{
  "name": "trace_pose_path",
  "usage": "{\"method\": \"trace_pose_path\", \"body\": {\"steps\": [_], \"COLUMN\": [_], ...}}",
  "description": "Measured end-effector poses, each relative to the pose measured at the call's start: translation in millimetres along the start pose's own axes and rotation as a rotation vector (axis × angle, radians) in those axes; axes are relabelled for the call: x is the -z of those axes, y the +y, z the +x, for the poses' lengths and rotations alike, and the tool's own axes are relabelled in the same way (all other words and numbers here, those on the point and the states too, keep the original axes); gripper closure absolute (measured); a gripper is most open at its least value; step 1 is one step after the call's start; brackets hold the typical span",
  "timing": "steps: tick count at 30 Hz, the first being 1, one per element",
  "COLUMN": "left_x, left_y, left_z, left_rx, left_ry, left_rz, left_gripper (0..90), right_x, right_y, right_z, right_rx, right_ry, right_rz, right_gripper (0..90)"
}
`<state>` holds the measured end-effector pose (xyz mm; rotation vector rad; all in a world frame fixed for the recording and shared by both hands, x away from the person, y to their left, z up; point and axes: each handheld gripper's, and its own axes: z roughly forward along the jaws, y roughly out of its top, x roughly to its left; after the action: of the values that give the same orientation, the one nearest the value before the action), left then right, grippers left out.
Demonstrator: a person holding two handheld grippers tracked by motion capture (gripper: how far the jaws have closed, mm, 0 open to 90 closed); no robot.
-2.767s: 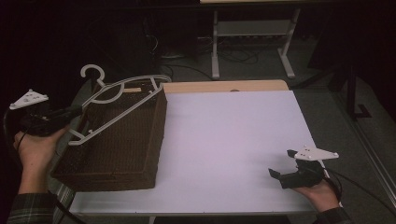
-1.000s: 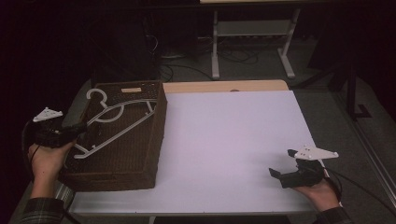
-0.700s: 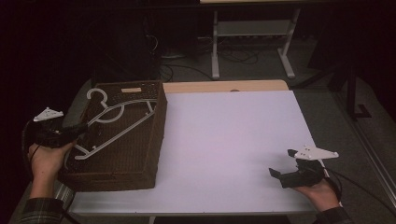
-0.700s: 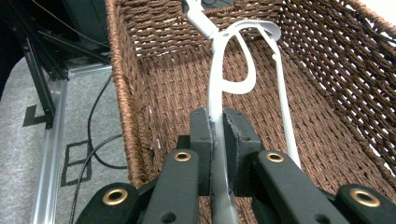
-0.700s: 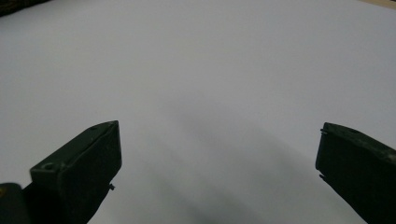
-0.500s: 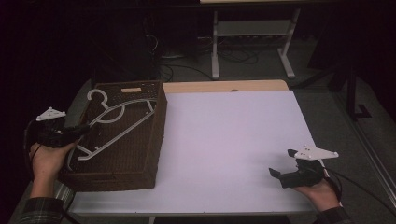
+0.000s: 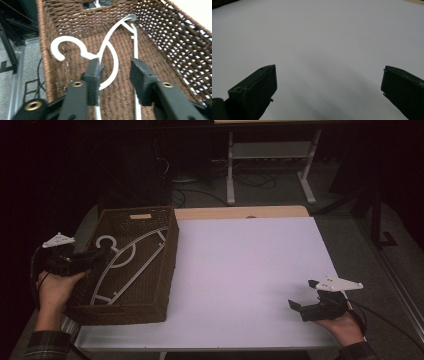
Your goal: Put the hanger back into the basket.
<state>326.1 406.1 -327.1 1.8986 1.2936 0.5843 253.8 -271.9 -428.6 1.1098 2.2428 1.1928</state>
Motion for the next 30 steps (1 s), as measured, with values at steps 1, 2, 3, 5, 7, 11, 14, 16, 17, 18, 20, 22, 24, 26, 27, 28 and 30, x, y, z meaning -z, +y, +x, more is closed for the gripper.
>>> {"method": "trace_pose_path", "body": {"steps": [1,2,3,5,7,11,14,16,17,18,20,22,24,26,27,28,30], "left_x": [-0.4,-0.7,-1.0,-2.6,-4.9,-8.5,-10.9,-11.8,-11.9,-12.3,-13.2,-15.1,-16.8,-18.2,-19.3,-20.8,-25.1], "left_y": [1.9,4.6,6.3,10.8,15.3,24.0,29.7,33.1,34.8,36.6,40.2,43.4,46.6,49.5,50.7,51.9,54.1], "left_z": [-2.3,-5.6,-8.0,-14.6,-21.2,-36.0,-47.2,-55.5,-59.6,-63.8,-72.4,-81.0,-89.9,-98.8,-104.1,-109.4,-120.9], "left_rx": [-0.002,-0.007,-0.010,-0.021,-0.023,-0.047,-0.062,-0.069,-0.072,-0.074,-0.090,-0.102,-0.117,-0.133,-0.139,-0.154,-0.164], "left_ry": [-0.007,-0.016,-0.020,-0.034,-0.050,-0.076,-0.093,-0.107,-0.115,-0.123,-0.142,-0.162,-0.174,-0.192,-0.200,-0.210,-0.235], "left_rz": [0.000,-0.001,-0.001,-0.006,-0.011,-0.018,-0.027,-0.034,-0.037,-0.044,-0.049,-0.050,-0.054,-0.063,-0.064,-0.063,-0.061], "left_gripper": [54.4,51.5,48.3,41.5,33.9,25.3,20.0,18.1,16.8,16.4,15.5,14.1,12.4,10.8,10.4,9.2,6.9], "right_x": [0.1,0.3,0.3,0.2,0.1,0.0,0.3,0.0,-0.2,-0.4,-0.8,-0.9,-0.5,-0.4,-0.4,-0.6,-0.8], "right_y": [-0.2,-0.4,-0.7,-1.0,-0.8,-0.3,0.2,1.2,2.0,2.7,3.4,3.8,4.8,5.9,6.2,6.4,6.8], "right_z": [0.0,-0.1,-0.7,-1.2,-1.8,-1.6,-1.9,-1.8,-1.4,-0.9,-0.5,-0.2,0.2,1.1,1.4,1.6,1.8], "right_rx": [-0.002,0.000,0.001,-0.004,-0.006,-0.003,-0.003,-0.001,0.001,0.003,0.007,0.010,0.010,0.013,0.016,0.017,0.020], "right_ry": [0.001,0.001,0.003,0.005,0.006,0.010,0.012,0.016,0.017,0.018,0.021,0.022,0.023,0.027,0.027,0.029,0.032], "right_rz": [0.000,0.000,-0.001,-0.001,-0.004,-0.006,-0.009,-0.012,-0.011,-0.013,-0.013,-0.011,-0.014,-0.015,-0.014,-0.015,-0.015], "right_gripper": [0.0,0.0,0.0,0.0,0.0,0.0,0.0,0.0,0.0,0.0,0.0,0.0,0.0,0.0,0.0,0.0,0.0]}}
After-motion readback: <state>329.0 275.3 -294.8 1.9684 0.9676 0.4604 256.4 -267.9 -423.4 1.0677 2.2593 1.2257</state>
